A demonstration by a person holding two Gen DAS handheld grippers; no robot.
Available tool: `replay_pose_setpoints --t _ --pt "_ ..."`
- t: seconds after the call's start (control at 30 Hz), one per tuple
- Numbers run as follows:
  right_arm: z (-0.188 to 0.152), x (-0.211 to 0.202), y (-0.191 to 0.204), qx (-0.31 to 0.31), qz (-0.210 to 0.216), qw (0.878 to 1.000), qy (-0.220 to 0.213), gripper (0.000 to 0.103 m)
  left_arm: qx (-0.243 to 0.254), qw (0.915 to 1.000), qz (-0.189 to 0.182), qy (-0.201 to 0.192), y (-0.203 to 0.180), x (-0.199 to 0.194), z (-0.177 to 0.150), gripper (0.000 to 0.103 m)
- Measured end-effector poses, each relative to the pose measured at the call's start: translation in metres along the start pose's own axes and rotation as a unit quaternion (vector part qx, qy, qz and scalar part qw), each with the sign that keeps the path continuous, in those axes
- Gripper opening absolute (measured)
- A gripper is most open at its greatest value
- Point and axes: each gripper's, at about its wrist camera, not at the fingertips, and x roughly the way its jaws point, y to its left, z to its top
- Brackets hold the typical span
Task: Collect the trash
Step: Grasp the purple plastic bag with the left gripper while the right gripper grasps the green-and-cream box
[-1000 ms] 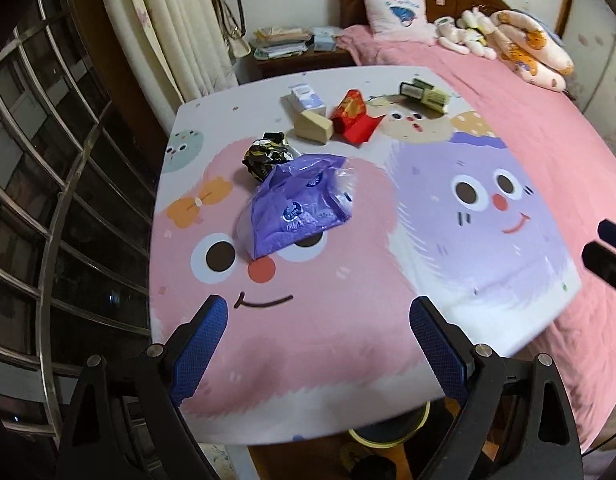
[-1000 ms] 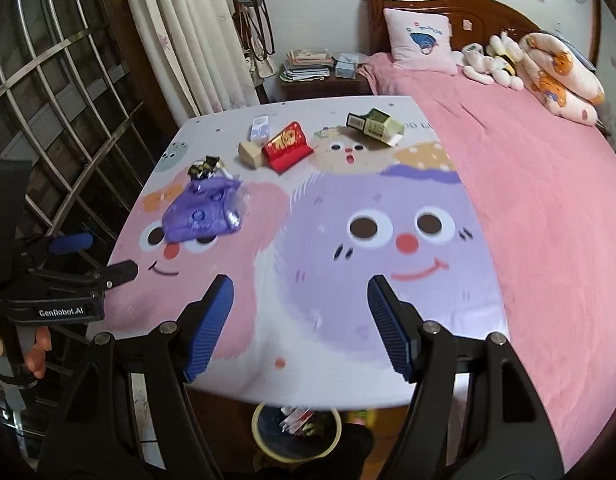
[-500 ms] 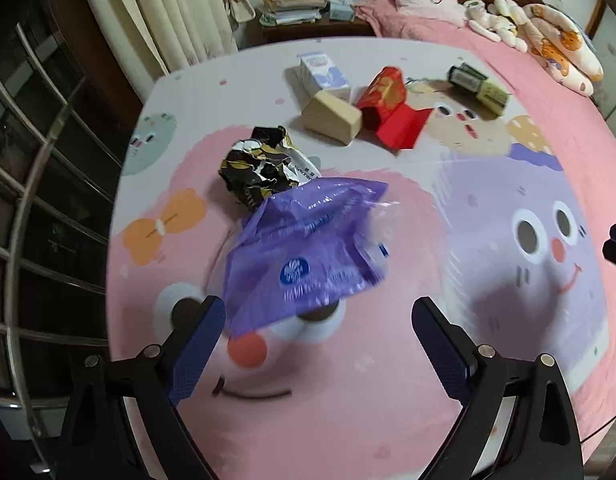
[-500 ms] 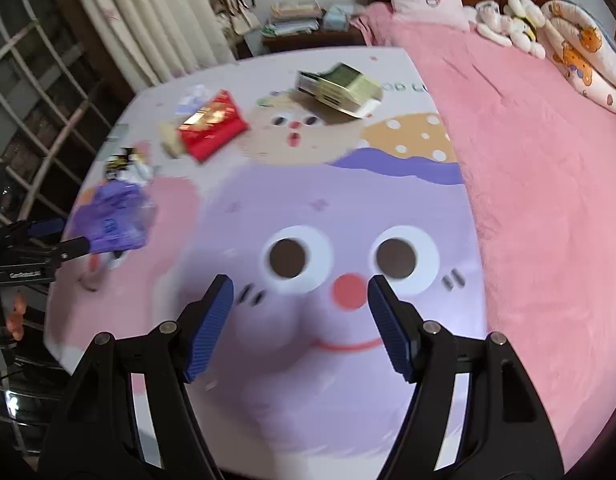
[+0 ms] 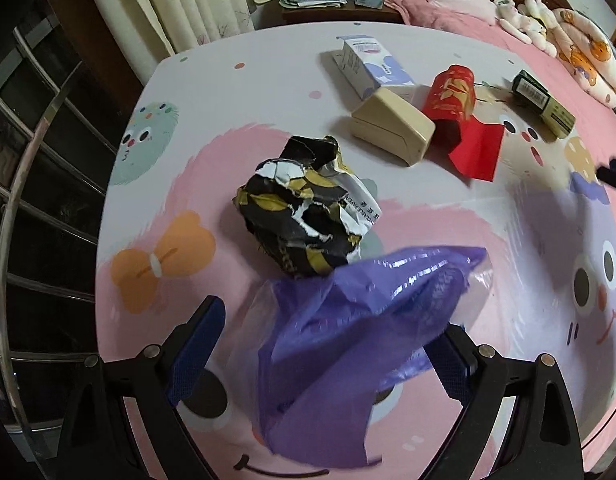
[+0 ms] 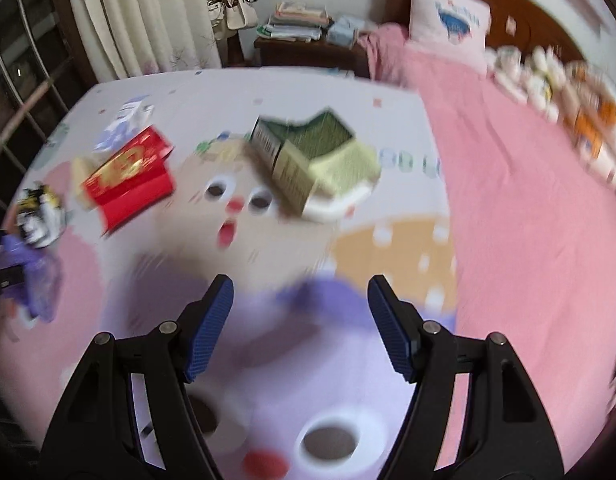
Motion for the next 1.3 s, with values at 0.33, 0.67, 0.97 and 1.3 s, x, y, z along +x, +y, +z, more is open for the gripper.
replay_pose_setpoints --t 0.33,0.67,0.97,1.3 --pt "0.053 0.070 0.022 -0.108 -0.067 0.992 -0.017 0.067 -0.025 0.9995 -0.003 0.020 -0.010 0.013 -0.001 0.073" --pt "0.060 0.097 0.029 -0.136 -0.067 0.988 -0.019 0.026 -0.047 0.9986 -0.020 0.014 -0.015 0.002 -0.015 0.026" --pt "0.025 0.032 0.016 -0.055 0.015 0.998 -0.011 0.021 -0.056 0.9980 -0.021 -0.019 -0.034 -0.045 -0.042 0.014" --pt "-0.087 -0.109 0.067 0.044 0.095 0.994 -0.017 0.021 -0.026 0.9954 -0.050 -0.078 -0.034 -0.142 -0.105 0.013"
